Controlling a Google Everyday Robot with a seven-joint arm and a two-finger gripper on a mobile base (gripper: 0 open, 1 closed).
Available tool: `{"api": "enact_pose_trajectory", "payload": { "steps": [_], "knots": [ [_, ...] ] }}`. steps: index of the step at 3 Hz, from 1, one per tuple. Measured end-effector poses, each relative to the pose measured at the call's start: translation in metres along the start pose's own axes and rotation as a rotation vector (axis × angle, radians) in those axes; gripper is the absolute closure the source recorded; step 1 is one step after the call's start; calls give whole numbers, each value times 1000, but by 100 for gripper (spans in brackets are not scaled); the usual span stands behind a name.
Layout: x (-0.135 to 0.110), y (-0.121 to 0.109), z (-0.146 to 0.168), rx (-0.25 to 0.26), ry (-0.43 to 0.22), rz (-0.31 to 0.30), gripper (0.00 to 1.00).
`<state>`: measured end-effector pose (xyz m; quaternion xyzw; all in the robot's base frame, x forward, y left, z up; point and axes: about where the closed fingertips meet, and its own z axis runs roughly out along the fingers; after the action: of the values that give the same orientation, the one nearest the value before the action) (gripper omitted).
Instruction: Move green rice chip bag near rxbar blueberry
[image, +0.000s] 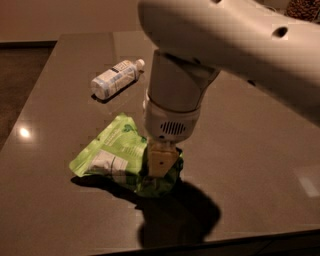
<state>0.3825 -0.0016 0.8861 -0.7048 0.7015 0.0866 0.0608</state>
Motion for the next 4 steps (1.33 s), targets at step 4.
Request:
{"api": "enact_pose_trajectory", "payload": {
  "steps": [4],
  "knots": [
    [115,-119,-56,209,-31,378,84]
  ]
}}
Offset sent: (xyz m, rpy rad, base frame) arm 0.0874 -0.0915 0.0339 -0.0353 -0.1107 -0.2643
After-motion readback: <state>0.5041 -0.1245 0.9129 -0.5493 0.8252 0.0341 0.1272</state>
